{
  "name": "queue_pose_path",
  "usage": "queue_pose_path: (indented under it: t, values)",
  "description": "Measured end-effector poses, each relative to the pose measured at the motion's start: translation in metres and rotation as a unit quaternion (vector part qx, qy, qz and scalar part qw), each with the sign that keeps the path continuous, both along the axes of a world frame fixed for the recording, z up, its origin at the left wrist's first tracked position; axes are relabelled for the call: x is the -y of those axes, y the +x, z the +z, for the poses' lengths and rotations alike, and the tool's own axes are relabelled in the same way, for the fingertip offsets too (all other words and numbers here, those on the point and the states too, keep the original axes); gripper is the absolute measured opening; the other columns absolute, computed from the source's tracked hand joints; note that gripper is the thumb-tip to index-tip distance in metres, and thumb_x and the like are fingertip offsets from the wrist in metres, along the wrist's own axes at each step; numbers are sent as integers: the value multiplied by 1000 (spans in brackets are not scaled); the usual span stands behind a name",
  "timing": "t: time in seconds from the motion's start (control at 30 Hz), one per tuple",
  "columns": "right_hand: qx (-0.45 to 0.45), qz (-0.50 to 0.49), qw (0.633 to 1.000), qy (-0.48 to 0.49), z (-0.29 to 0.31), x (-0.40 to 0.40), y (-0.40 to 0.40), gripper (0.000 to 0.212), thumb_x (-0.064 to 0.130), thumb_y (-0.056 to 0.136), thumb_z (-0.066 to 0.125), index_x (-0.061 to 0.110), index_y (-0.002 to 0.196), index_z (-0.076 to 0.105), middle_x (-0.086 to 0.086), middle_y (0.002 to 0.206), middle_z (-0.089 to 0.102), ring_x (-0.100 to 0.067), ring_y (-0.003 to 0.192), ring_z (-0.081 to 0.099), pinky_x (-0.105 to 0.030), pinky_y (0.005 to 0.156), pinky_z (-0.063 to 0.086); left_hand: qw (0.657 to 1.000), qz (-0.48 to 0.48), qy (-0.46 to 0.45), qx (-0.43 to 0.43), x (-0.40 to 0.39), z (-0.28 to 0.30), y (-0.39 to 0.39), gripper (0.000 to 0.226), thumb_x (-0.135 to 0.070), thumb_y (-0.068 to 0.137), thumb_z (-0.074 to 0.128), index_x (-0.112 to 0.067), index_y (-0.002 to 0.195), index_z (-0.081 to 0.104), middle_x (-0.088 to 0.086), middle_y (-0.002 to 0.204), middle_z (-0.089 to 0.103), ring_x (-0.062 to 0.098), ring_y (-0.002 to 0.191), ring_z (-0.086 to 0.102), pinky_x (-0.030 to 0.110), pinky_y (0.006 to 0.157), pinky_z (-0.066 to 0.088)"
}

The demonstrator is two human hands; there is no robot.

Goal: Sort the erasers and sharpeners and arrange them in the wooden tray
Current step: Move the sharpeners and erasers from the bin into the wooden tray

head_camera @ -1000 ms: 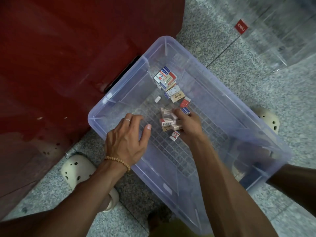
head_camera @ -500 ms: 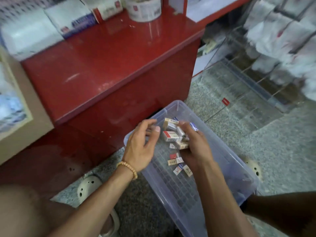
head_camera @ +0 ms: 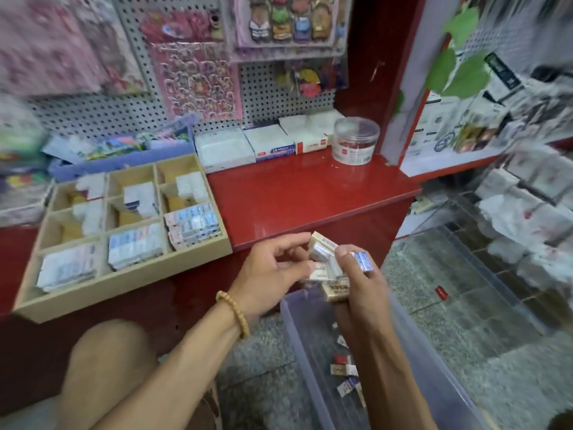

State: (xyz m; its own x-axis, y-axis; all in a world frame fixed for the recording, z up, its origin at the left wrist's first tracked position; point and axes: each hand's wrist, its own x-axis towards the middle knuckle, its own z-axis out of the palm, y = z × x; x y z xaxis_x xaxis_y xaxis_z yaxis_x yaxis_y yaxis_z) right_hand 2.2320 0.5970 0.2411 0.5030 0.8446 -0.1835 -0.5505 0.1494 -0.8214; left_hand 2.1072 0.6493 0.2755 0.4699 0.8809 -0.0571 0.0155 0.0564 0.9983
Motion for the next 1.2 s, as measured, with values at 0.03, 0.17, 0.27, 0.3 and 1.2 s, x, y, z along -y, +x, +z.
queue_pose_path:
  t: [0.03, 0.17, 0.27, 0.3, 1.2]
  values:
    - [-4, 9, 1000, 8, 4, -2, -6, 10, 21, 74, 80, 19, 77, 71, -32, 92, 62, -34, 78, 61, -42, 69, 51, 1000, 6, 2, 2, -2, 4, -6, 44, 14, 81, 65, -3, 121, 63, 3, 83, 56, 8, 65, 62, 22, 60, 54]
    - [-4, 35, 999, 20, 23, -11, -22, 15, 20, 75, 80, 15, 81, 67, -27, 86, 62, -31, 70, 59, -36, 58, 50, 1000, 23, 5, 17, -9, 20, -22, 39, 14, 82, 65, -10, 111, 70, 6, 95, 61, 11, 68, 65, 24, 59, 55]
    - [-4, 41, 999, 31, 35, -20, -29, 14, 18, 72, 69, 11, 82, 62, -15, 73, 63, -22, 58, 59, -28, 45, 48, 999, 33, 20, 11, -18, 31, -31, 33, 12, 83, 64, -12, 105, 71, 12, 104, 69, 12, 74, 67, 24, 59, 54]
    - [-7, 49, 998, 35, 39, -23, -32, 14, 18, 72, 68, 11, 82, 61, -14, 71, 63, -20, 56, 60, -27, 45, 48, 999, 39, 27, 8, -21, 34, -35, 33, 11, 84, 64, -14, 103, 71, 13, 106, 69, 12, 75, 67, 24, 59, 54]
    - [-41, 259, 963, -59, 88, -221, -213, 10, 3, 91, 61, 7, 82, 63, -13, 77, 64, -17, 58, 58, -21, 45, 47, 967, 214, 52, -126, -177, 72, -271, 35, 12, 66, 79, -14, 89, 70, 13, 80, 66, 14, 75, 66, 27, 76, 53]
